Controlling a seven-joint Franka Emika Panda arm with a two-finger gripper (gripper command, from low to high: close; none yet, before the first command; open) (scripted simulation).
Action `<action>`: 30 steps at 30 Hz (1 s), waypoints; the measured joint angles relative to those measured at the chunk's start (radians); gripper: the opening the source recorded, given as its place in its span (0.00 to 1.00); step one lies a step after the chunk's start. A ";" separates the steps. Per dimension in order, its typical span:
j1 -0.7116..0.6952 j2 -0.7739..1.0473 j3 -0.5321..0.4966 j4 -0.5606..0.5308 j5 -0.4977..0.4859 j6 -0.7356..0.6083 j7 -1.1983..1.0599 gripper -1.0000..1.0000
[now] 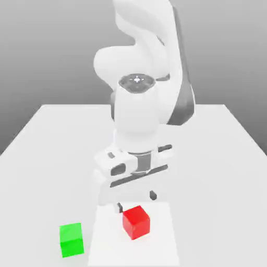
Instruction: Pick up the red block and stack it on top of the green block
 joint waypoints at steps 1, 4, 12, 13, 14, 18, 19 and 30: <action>-0.012 0.036 0.015 0.005 0.014 0.030 -0.011 0.50; -0.035 0.099 0.044 0.013 0.039 0.083 -0.029 0.00; -0.023 0.046 0.026 0.005 0.012 0.038 -0.010 0.00; -0.019 0.013 0.018 0.001 -0.005 0.010 0.002 0.00; -0.016 -0.022 0.012 -0.005 -0.020 -0.019 0.014 0.00; -0.089 -0.103 -0.033 0.031 -0.046 -0.138 0.030 0.00; -0.129 -0.101 -0.053 0.063 -0.044 -0.168 0.027 0.00; -0.266 0.094 -0.064 0.191 0.061 -0.107 -0.057 1.00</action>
